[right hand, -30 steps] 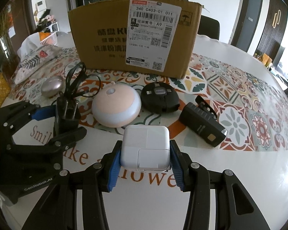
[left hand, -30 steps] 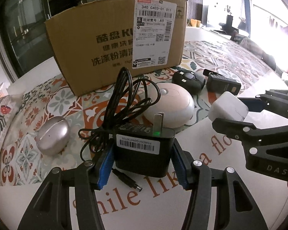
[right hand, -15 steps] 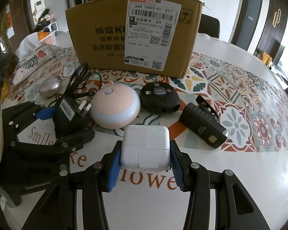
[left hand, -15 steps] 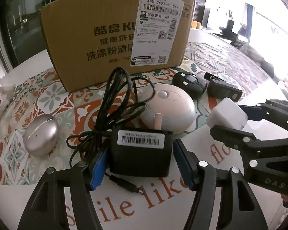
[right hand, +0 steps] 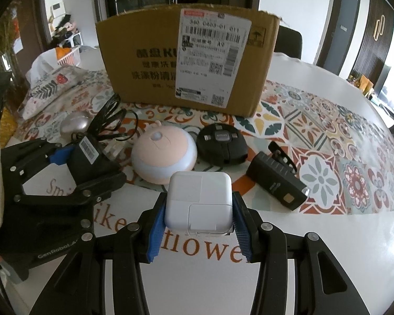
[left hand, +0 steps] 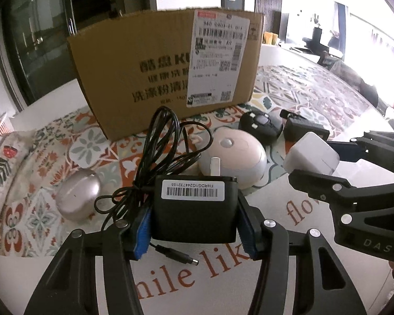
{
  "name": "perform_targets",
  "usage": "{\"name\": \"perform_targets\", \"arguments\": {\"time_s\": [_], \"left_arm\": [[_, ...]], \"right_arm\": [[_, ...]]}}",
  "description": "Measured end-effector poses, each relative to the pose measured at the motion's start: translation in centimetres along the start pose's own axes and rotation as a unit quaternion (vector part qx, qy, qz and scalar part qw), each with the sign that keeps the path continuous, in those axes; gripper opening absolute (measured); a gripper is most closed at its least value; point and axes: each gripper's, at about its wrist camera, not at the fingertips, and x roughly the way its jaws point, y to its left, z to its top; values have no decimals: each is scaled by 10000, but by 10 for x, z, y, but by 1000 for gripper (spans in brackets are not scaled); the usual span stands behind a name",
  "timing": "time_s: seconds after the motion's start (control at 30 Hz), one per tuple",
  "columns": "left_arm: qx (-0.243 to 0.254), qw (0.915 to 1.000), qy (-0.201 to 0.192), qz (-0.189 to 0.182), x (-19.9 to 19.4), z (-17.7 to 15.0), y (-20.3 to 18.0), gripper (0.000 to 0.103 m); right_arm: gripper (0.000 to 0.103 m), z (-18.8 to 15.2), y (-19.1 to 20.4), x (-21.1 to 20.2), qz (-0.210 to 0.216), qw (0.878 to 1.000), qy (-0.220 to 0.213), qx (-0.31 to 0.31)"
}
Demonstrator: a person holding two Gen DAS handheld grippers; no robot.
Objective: Organize rigid objects
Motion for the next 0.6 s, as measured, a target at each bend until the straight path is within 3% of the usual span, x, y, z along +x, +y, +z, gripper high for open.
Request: {"name": "perform_targets", "arguments": {"time_s": [0.6], "left_arm": [[-389, 9971, -524, 380, -71, 54, 15, 54]], "right_arm": [[47, 45, 1, -66, 86, 9965, -828, 112]]}}
